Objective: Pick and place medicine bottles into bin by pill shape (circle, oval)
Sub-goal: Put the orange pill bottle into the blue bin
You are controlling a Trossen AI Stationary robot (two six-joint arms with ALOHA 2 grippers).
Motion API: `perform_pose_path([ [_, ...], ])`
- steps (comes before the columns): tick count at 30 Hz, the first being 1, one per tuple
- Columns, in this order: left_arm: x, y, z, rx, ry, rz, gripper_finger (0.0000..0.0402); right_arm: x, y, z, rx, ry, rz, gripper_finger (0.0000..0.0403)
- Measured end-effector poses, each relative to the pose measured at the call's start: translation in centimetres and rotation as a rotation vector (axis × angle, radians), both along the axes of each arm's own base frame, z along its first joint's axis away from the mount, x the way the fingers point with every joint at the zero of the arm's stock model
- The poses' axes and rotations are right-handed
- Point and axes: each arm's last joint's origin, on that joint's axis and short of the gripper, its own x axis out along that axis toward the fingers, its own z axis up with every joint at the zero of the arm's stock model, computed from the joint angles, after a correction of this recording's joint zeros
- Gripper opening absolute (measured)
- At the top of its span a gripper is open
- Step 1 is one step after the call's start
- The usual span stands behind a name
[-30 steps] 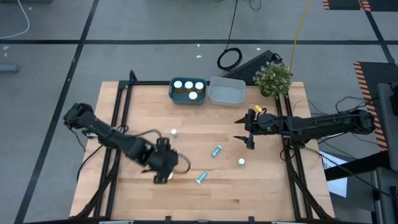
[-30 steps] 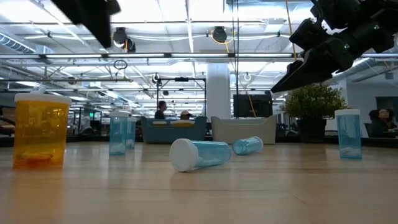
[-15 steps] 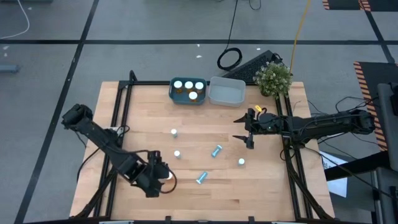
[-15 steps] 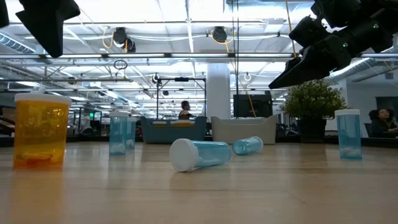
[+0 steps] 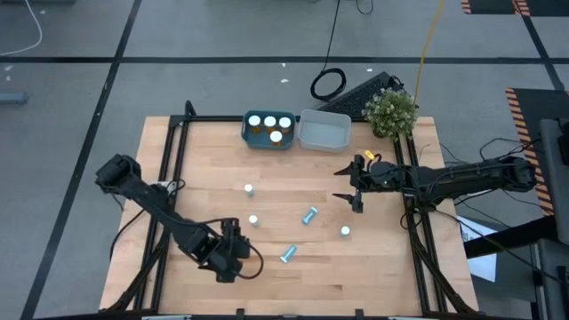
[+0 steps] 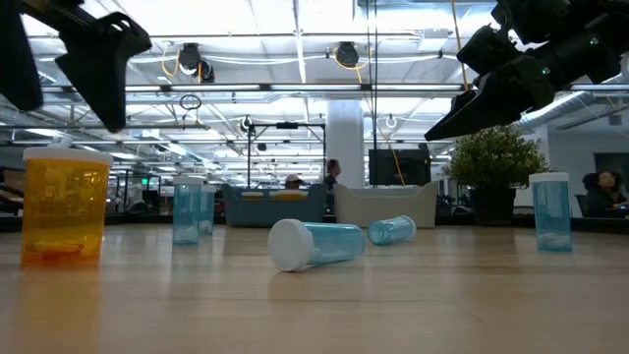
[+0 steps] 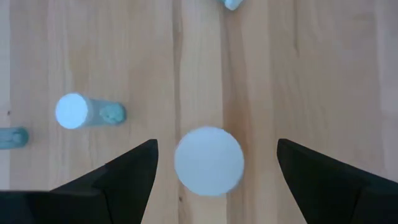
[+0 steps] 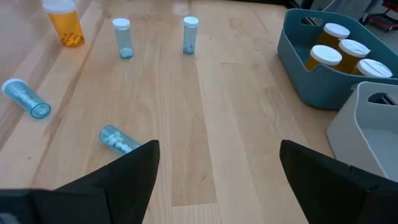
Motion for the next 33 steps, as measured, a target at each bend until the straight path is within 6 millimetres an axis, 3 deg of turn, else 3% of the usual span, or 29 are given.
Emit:
perform_pose_path([
  [13,0.9,0.4,-2.6,0.025,0.133,-0.014,0.0333,0.0,0.0,0.0,0.007,0.0,-0.003,0.0325],
  [19,1.1,0.4,-2.8,0.036,0.133,-0.023,0.033,0.0,0.0,0.0,0.007,0.0,-0.003,0.0325],
  [33,1.2,0.5,-2.8,0.031,0.133,-0.021,0.022,0.0,0.0,0.0,0.007,0.0,-0.003,0.0325],
])
